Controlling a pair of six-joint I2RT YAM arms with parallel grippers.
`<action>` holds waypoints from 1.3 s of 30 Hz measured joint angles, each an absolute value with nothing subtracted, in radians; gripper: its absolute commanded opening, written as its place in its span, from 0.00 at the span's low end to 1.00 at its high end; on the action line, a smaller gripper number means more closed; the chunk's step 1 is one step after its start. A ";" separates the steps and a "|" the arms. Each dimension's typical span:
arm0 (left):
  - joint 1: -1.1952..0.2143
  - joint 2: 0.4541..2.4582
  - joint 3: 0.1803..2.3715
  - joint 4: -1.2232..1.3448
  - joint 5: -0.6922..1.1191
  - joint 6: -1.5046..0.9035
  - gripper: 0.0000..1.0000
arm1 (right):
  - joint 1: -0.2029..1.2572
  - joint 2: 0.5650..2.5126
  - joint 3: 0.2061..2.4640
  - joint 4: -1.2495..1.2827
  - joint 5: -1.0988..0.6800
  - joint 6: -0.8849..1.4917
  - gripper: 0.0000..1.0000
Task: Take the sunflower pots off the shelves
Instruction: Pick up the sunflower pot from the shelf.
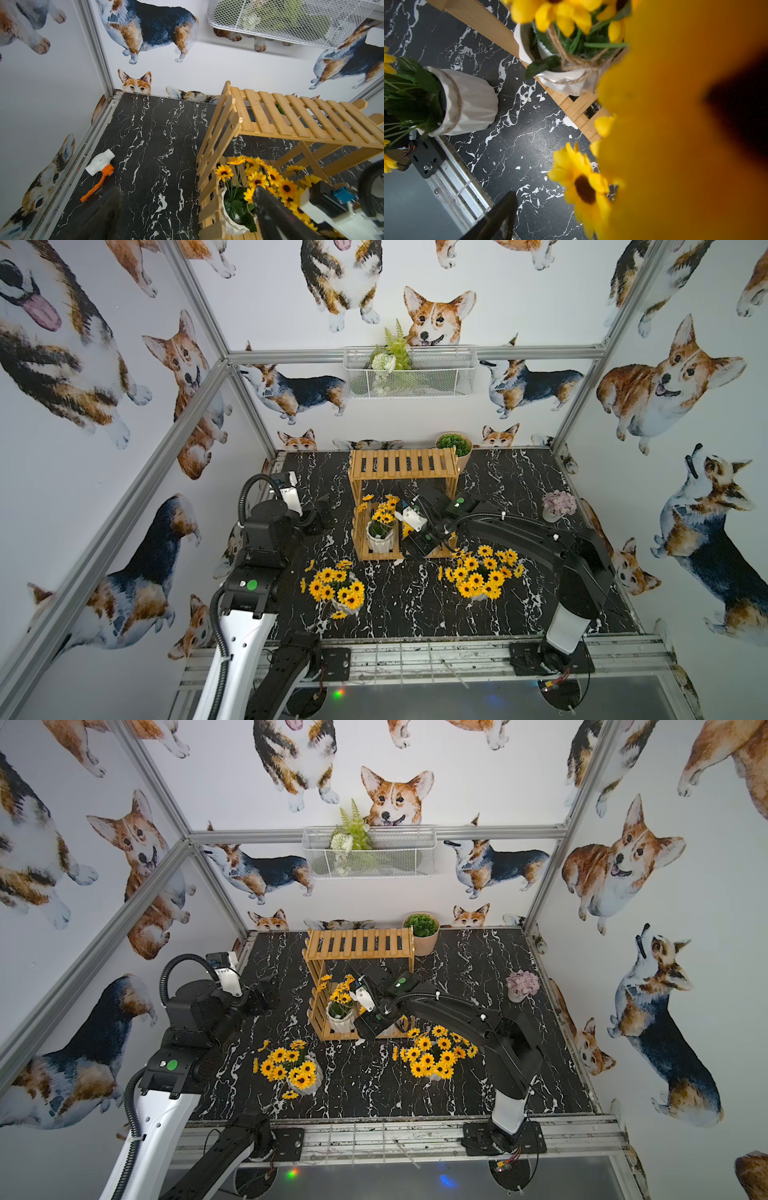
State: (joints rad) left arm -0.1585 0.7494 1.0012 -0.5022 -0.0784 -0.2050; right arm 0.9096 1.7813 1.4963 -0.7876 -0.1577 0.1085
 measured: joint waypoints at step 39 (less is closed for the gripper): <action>-0.157 0.739 0.989 -0.498 -0.078 -0.201 1.00 | 0.910 1.884 1.540 -0.800 -0.017 0.026 0.36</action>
State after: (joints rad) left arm -0.1574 0.7395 0.9894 -0.4980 -0.0784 -0.2012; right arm 0.9096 1.8843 1.5402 -0.8001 -0.0170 0.0257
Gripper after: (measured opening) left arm 0.998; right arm 0.426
